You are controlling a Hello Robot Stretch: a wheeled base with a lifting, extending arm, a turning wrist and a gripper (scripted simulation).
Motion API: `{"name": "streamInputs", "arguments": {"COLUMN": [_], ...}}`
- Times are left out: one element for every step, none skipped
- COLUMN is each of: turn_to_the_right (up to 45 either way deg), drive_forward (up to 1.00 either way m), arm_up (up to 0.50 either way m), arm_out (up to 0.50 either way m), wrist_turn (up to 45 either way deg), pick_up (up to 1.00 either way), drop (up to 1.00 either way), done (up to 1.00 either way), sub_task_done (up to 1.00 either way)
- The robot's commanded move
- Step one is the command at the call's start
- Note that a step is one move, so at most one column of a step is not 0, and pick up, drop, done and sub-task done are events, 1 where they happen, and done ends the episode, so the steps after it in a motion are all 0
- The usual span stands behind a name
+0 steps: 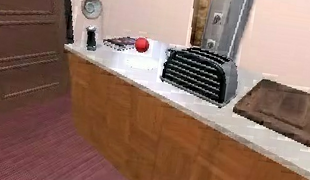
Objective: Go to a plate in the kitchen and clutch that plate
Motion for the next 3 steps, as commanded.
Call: {"name": "streamInputs", "arguments": {"turn_to_the_right": [0.0,-45.0,-45.0], "drive_forward": [0.55,0.00,0.00], "arm_up": [0.00,0.00,0.00], "arm_out": [0.00,0.00,0.00], "wrist_turn": [0.0,0.0,0.0], "pick_up": [0.00,0.00,0.00], "drop": [0.00,0.00,0.00], "done": [0.00,0.00,0.00], "sub_task_done": [0.00,0.00,0.00]}}
